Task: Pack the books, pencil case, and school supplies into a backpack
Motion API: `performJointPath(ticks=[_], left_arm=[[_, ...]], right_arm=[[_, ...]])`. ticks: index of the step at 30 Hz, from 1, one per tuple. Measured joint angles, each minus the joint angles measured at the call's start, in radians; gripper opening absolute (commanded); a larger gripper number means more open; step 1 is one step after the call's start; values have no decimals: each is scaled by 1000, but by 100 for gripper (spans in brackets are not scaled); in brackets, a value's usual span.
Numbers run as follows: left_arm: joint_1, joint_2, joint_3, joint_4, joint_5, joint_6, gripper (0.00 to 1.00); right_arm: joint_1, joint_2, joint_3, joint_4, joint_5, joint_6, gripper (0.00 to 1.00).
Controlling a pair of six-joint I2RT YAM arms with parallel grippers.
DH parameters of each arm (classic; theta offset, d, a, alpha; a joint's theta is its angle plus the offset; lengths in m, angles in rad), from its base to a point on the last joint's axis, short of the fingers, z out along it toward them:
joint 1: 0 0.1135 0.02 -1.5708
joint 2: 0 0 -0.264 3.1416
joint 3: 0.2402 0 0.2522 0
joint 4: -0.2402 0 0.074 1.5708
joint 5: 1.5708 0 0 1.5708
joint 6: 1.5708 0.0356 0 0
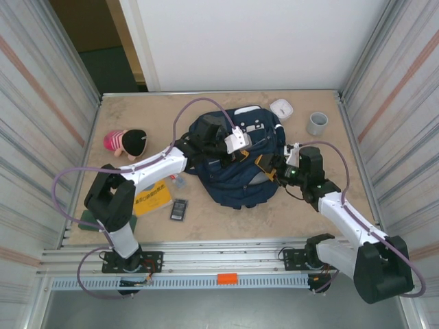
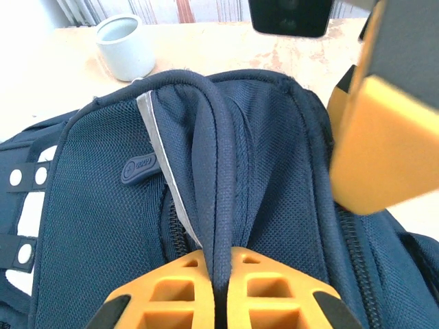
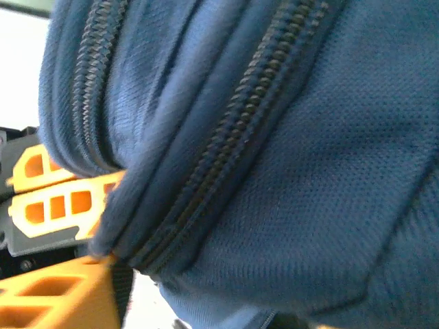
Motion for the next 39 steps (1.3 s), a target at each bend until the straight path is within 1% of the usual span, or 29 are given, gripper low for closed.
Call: performJointPath(ticks=[2,4,6,7,8,9,11,12,14,16,17,19,23,26,29,32,37,39], left_arm=[[0,0,-3,0,-2,0,0],[0,-5,-10,2,-5,-1,0],[0,-18,-24,5,-13,-9,0],[0,-25,-30,5,-18,-14,2],[-1,-32,-35,5,-29,-21,8],[-3,-37,-38,4,-40,-29,17],[-8,-55,-47,2,-73,-58,35],[-11,-70,-51,-3,-87,-77,43],[-21,-117,-61,-9,-119,-116,50],[-38,-184,-79,-14,-169,-169,56],[-50,-221,-90,-16,-203,-202,57],[-82,-293,-112,-28,-279,-267,64],[-166,-409,-158,-106,-473,-435,64],[-213,-476,-230,-145,-581,-593,63],[-248,-511,-311,-170,-652,-748,62],[-301,-505,-350,-195,-711,-871,62],[-407,-477,-352,-202,-782,-1006,62],[-433,-456,-352,-201,-798,-1048,61]], right_arm=[[7,8,0,29,1,14,46],[13,11,1,45,3,21,37],[19,14,1,60,2,29,27],[23,15,1,68,0,32,19],[27,15,1,79,1,39,12],[33,15,2,91,2,44,8],[42,14,2,106,18,48,4],[47,14,2,107,34,51,4],[59,14,2,98,77,51,2],[75,14,6,87,109,50,1],[85,14,12,78,124,49,0],[103,14,30,65,148,42,0],[125,15,67,53,178,32,0],[133,14,87,33,204,11,0],[143,14,93,16,227,-8,0],[152,14,93,-2,242,-18,0],[168,14,102,-18,262,-33,0],[171,15,114,-27,264,-41,0]])
